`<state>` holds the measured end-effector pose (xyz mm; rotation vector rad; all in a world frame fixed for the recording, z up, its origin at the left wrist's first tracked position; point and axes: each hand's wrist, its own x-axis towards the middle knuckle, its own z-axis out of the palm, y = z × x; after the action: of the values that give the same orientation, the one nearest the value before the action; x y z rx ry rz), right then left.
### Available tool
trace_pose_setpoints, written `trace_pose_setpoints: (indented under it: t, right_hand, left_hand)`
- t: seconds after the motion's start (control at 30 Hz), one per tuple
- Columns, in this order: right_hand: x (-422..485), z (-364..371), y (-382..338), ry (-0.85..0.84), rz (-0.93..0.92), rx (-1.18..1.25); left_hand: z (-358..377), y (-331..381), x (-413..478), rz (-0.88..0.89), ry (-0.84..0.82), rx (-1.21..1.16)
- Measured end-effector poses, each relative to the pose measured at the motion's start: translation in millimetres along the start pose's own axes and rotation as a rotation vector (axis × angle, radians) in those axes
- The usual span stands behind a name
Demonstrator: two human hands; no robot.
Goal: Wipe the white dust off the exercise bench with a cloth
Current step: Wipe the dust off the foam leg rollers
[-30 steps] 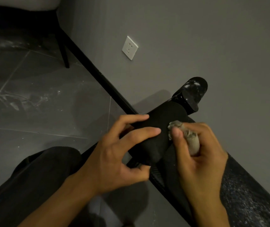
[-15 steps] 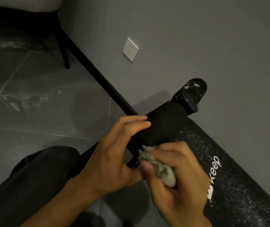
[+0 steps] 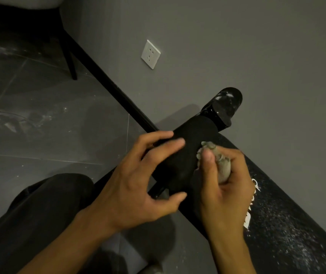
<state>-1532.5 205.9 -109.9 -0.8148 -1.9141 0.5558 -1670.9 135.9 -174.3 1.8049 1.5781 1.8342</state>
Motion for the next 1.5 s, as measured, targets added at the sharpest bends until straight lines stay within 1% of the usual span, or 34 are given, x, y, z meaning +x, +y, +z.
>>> trace_pose_setpoints:
  t: [0.1, 0.13, 0.27, 0.3, 0.33, 0.4, 0.43, 0.47, 0.53, 0.6, 0.63, 0.7, 0.8, 0.83, 0.87, 0.93, 0.97, 1.0, 1.03, 1.13, 1.17, 1.27, 1.3, 1.33, 1.43, 1.47, 1.5]
  right_hand:
    - [-8, 1, -7, -0.092, -0.149, 0.021]
    - [-6, 0, -6, -0.096, -0.164, 0.024]
    - [14, 0, 8, 0.026, 0.052, 0.021]
    - [13, 0, 7, 0.020, 0.036, 0.029]
    - [10, 0, 5, -0.005, -0.018, 0.041]
    - [3, -1, 0, -0.082, -0.149, 0.055]
    - [2, -3, 0, -0.098, -0.171, 0.046]
    - [4, -5, 3, -0.087, -0.143, 0.031]
    - [11, -6, 12, -0.017, 0.012, -0.013]
    - [12, -6, 19, 0.018, 0.120, -0.017]
    - [8, -5, 17, 0.011, 0.125, 0.002]
    - [0, -3, 10, -0.037, 0.046, 0.053]
    - [-6, -4, 0, -0.139, -0.150, 0.050]
    - [-3, -5, 3, -0.131, -0.164, 0.039]
    - [2, -4, 6, -0.091, -0.117, 0.029]
    - [10, -3, 13, 0.004, 0.050, 0.020]
    - [10, -4, 13, 0.017, 0.088, 0.020]
    - [8, -5, 11, -0.002, 0.054, 0.027]
    - [4, -6, 6, -0.050, -0.017, 0.035]
    - [-11, -5, -12, -0.226, -0.241, 0.016]
    - [-10, -5, -14, -0.239, -0.271, -0.004]
    - [5, -5, -11, -0.121, -0.200, -0.058]
    - [7, -6, -11, -0.109, -0.186, -0.057]
    - [5, -6, -12, -0.135, -0.203, -0.048]
    - [-11, -6, -18, -0.273, -0.341, -0.027]
    - [-12, -6, -17, -0.266, -0.343, -0.026]
    - [-8, -6, -13, -0.219, -0.297, -0.031]
  left_hand:
    - [2, 2, -1, -0.097, 0.027, -0.041]
    - [3, 3, -1, -0.108, 0.046, -0.053]
    - [4, 2, -1, -0.072, 0.093, -0.036]
    - [3, 1, 0, -0.057, 0.090, -0.022]
    - [1, 1, 1, -0.033, 0.081, -0.004]
    - [-1, -1, 3, 0.028, 0.027, 0.029]
    - [-2, -2, 3, 0.048, -0.006, 0.033]
    - [-2, -4, 3, 0.050, -0.030, 0.019]
    - [0, -5, 3, 0.025, -0.044, -0.037]
    - [4, -7, 1, -0.028, -0.008, -0.098]
    - [5, -7, 0, -0.068, 0.017, -0.136]
    - [7, -7, -1, -0.120, 0.056, -0.186]
    - [9, -7, -2, -0.095, 0.089, -0.179]
    - [9, -7, -2, -0.083, 0.099, -0.171]
    - [8, -7, -1, -0.076, 0.104, -0.162]
    - [7, -6, 0, -0.074, 0.103, -0.159]
    - [6, -6, 0, -0.077, 0.100, -0.163]
    - [6, -6, 0, -0.078, 0.096, -0.166]
    - [6, -7, -1, -0.077, 0.092, -0.166]
    - [4, -9, -3, -0.080, 0.084, -0.174]
    - [4, -9, -3, -0.079, 0.084, -0.170]
    - [2, -6, -1, -0.042, 0.074, -0.091]
    - [1, -6, 0, -0.021, 0.060, -0.074]
    - [-1, -6, 1, -0.001, 0.041, -0.069]
    - [-5, -9, 3, 0.036, -0.007, -0.079]
    - [-5, -10, 2, 0.035, -0.015, -0.080]
    - [-4, -11, 1, 0.019, -0.021, -0.090]
